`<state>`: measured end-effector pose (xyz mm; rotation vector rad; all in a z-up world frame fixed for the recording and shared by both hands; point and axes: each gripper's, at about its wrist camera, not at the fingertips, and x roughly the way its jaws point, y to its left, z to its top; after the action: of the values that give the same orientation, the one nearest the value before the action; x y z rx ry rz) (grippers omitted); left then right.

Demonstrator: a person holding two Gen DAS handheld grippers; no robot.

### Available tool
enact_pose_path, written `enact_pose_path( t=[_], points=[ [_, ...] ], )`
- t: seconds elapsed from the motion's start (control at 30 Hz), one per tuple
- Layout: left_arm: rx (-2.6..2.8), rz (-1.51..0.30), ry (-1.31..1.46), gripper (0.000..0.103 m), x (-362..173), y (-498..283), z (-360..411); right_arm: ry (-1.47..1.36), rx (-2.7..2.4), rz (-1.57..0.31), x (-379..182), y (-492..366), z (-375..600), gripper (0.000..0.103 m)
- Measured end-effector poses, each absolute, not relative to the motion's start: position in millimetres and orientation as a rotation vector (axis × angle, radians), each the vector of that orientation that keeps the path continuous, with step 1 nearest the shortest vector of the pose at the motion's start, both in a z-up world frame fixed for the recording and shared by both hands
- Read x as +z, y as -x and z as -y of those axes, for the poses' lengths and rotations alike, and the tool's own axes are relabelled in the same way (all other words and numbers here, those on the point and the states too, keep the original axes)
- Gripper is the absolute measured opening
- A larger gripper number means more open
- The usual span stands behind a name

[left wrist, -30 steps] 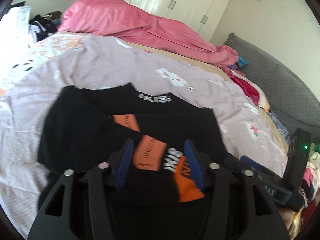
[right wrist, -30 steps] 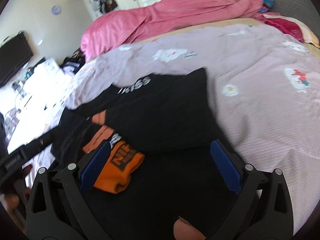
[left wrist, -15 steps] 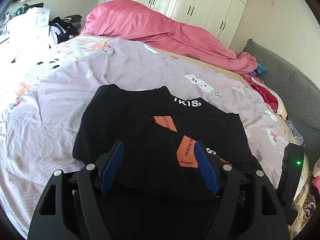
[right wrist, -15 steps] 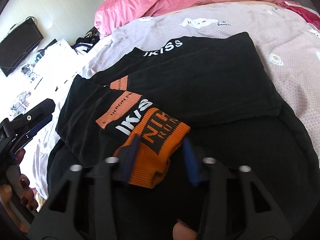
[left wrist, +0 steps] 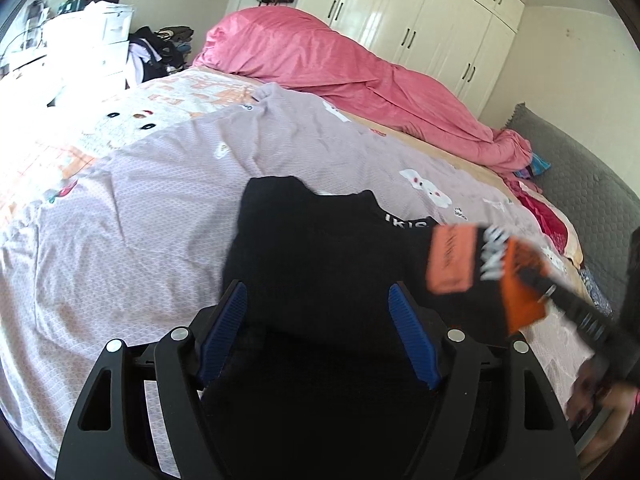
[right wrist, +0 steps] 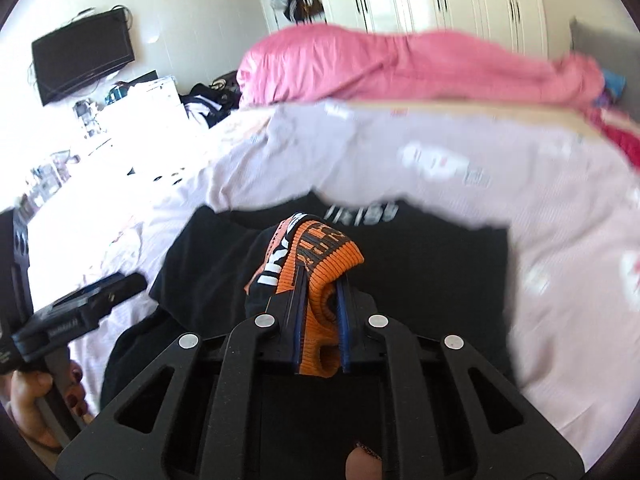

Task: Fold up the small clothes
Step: 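Straighten the cuff on the folded sleeve with the right tool and release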

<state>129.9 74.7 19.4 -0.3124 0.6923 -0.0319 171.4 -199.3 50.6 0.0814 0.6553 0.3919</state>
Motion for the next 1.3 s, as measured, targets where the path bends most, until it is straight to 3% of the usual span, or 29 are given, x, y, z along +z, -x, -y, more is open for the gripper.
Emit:
enact_pose_path(
  t=[0.2, 0.77, 1.3],
  points=[
    [-0.015, -0.691, 0.323, 0.072, 18.5, -130.1, -84.5, 0.009, 0.308, -0.616, 67.6, -189.0, 223.0, 0.007],
    [-0.049, -0.727, 0.237, 0.072, 19.5, -186.8, -54.6, -0.013, 0.218, -0.73, 10.8, -199.5, 248.3, 0.007],
    [-0.103, -0.857, 0.131, 0.072, -18.1, -225.1, -14.7, 0.014, 0.138, -0.719, 10.3, -199.8, 256.2, 0.018]
  ],
)
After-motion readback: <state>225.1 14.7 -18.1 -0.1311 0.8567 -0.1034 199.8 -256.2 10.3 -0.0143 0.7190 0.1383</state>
